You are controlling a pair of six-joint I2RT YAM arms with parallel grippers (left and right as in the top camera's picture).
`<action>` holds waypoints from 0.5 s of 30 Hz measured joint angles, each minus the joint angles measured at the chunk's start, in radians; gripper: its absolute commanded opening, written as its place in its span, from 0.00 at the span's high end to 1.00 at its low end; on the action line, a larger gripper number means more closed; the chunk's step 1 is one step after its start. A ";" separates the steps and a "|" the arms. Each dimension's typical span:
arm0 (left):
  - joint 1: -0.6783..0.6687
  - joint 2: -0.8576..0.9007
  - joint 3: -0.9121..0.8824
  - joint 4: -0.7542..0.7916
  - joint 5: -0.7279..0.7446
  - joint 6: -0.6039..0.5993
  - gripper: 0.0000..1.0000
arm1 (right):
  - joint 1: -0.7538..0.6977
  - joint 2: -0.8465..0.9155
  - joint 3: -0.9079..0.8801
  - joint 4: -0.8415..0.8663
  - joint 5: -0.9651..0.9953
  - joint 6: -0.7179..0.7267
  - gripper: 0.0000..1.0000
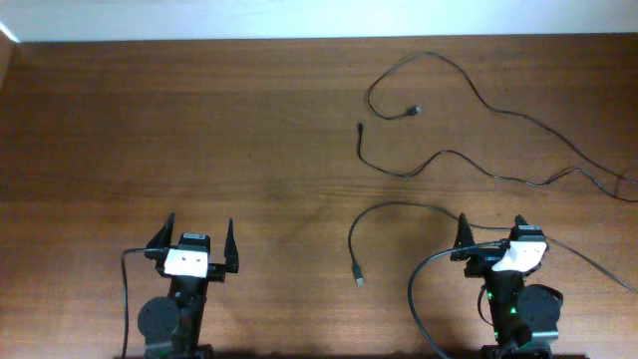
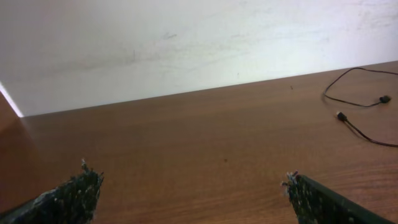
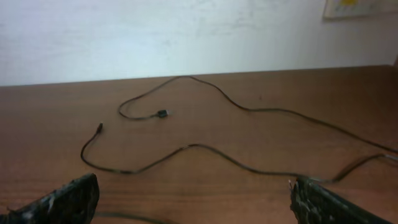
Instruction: Untangle cables
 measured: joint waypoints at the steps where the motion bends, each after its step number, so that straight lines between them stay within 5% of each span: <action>1: 0.000 0.000 0.000 0.000 0.000 0.000 0.01 | -0.009 -0.029 0.000 0.001 0.000 0.000 0.01; 11: 0.000 0.000 0.000 0.000 0.000 0.000 0.01 | -0.027 -0.054 0.000 0.006 0.000 0.000 0.01; 15: 0.000 0.000 0.000 0.000 0.000 0.000 0.01 | -0.027 -0.057 0.000 0.235 0.000 -0.026 0.01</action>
